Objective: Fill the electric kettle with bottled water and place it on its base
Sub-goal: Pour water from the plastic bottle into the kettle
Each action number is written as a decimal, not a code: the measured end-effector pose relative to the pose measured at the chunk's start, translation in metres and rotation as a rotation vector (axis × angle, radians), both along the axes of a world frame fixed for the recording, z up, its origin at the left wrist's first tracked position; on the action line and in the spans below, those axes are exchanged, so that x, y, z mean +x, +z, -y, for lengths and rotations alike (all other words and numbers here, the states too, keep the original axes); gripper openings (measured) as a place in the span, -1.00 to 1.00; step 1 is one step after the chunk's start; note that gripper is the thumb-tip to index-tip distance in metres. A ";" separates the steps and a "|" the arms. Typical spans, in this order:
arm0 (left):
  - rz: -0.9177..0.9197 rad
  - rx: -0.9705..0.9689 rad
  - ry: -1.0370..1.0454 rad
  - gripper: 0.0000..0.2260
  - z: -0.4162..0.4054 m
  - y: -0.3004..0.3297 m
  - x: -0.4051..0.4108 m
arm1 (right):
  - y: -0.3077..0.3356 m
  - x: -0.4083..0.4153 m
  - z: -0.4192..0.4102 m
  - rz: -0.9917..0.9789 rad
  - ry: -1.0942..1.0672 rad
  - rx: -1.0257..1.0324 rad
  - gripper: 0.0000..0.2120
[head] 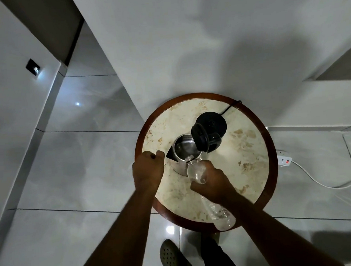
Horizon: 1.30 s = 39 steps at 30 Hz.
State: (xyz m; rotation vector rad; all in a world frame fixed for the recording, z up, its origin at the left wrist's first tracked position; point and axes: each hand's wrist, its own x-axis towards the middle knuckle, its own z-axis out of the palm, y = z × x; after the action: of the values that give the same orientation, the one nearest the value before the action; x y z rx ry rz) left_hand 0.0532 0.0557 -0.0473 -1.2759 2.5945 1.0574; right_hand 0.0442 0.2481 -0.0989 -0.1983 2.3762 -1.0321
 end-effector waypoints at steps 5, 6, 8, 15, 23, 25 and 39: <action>-0.027 0.051 -0.017 -0.62 0.006 -0.001 0.013 | 0.010 -0.025 0.013 0.298 -0.081 0.064 -0.40; -0.020 0.056 -0.023 -0.61 0.004 -0.003 0.018 | 0.010 -0.029 0.015 0.339 -0.120 0.050 -0.43; -0.001 0.063 -0.036 -0.58 0.000 -0.008 0.026 | 0.008 -0.035 0.016 0.395 -0.182 0.039 -0.45; 0.045 0.093 -0.013 -0.58 0.000 -0.016 0.045 | 0.011 -0.042 0.016 0.431 -0.191 0.045 -0.45; 0.084 0.092 -0.044 -0.56 -0.001 -0.017 0.051 | 0.014 -0.043 0.013 0.447 -0.178 0.003 -0.45; 0.085 0.102 -0.050 -0.56 -0.004 -0.018 0.052 | 0.011 -0.042 0.011 0.388 -0.162 0.020 -0.48; -0.116 0.235 -0.191 -0.79 -0.045 -0.001 0.020 | -0.017 -0.020 -0.013 0.142 0.007 -0.102 -0.32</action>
State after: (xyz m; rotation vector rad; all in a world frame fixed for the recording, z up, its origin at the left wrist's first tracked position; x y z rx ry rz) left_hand 0.0729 0.1010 -0.0478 -0.9216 2.5142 1.3837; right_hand 0.0239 0.2608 -0.1164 -0.1649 2.1972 -1.1269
